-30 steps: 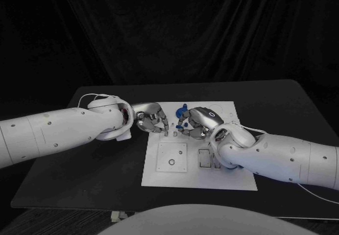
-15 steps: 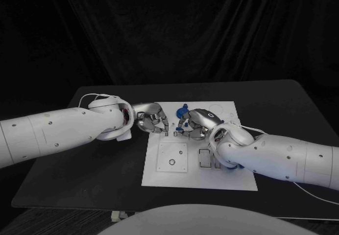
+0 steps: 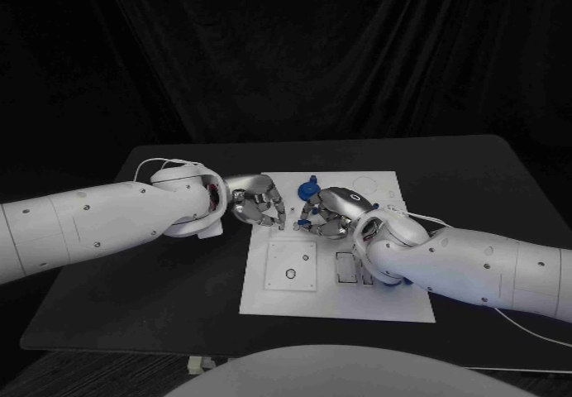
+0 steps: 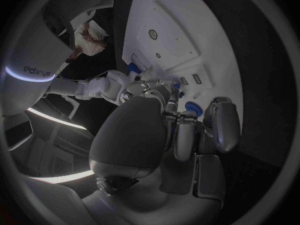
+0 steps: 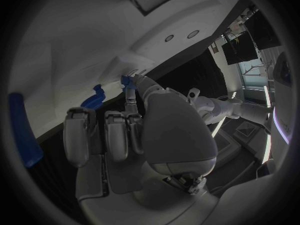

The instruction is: Assemble the parts on the task board

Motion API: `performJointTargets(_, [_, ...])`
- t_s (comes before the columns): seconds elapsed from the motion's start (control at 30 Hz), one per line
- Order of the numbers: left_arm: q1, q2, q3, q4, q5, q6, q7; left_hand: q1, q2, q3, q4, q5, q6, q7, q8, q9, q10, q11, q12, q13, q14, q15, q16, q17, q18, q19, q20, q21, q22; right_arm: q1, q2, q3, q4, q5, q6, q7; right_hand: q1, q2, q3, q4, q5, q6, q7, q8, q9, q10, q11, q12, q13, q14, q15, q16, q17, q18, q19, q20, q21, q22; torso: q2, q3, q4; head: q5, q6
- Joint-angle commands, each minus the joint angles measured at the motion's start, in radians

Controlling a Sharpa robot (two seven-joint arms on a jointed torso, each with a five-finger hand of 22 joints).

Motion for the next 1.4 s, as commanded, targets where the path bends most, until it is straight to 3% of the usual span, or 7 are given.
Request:
performJointTargets(0.03, [-0.002, 0.002, 0.001, 0.001, 0.008, 0.013, 0.004, 0.007, 0.004, -0.001, 0.004, 0.002, -0.004, 0.001, 0.004, -0.001, 0.050, 0.003, -0.004, 0.197, 0.106, 0.005, 0.003, 0.263, 0.002, -0.005, 0.001, -0.004, 0.179, -0.003, -0.004, -0.001, 0.001, 0.002, 0.020, -0.013, 0.005, 0.002, 0.000, -0.006, 0.010, 0.007, -0.001, 0.000, 0.014, 0.103, 0.009, 0.003, 0.263, 0.105, 0.009, 0.003, 0.263, 0.019, 0.047, 0.007, -0.007, 0.228, 0.000, 0.0000, 0.0002, -0.001, 0.000])
performJointTargets(1.07, [-0.005, 0.005, 0.001, -0.002, 0.008, 0.035, -0.012, 0.007, 0.006, -0.001, 0.006, 0.002, -0.005, 0.001, 0.005, -0.003, 0.047, 0.004, -0.007, 0.194, 0.106, 0.005, 0.003, 0.263, 0.003, -0.006, 0.001, -0.007, 0.178, -0.003, -0.016, -0.001, 0.002, 0.002, -0.004, -0.057, -0.017, 0.013, 0.005, 0.006, 0.048, -0.007, 0.007, -0.025, 0.001, 0.103, 0.016, 0.003, 0.263, 0.105, 0.016, 0.003, 0.263, 0.030, 0.024, 0.015, -0.045, 0.213, -0.001, -0.0001, -0.0002, 0.002, 0.000])
performJointTargets(1.4, [-0.006, 0.006, 0.001, -0.002, 0.008, 0.042, -0.017, 0.006, 0.006, -0.001, 0.006, 0.002, -0.005, 0.001, 0.005, -0.003, 0.047, 0.004, -0.007, 0.194, 0.106, 0.006, 0.003, 0.263, 0.003, -0.007, 0.001, -0.008, 0.178, -0.003, -0.021, -0.001, 0.004, 0.002, 0.011, -0.075, -0.022, 0.012, 0.006, 0.005, 0.057, -0.016, 0.010, -0.032, -0.002, 0.103, 0.018, 0.003, 0.263, 0.105, 0.017, 0.003, 0.263, 0.036, 0.009, 0.016, -0.069, 0.204, 0.000, 0.0000, -0.0001, 0.002, 0.000])
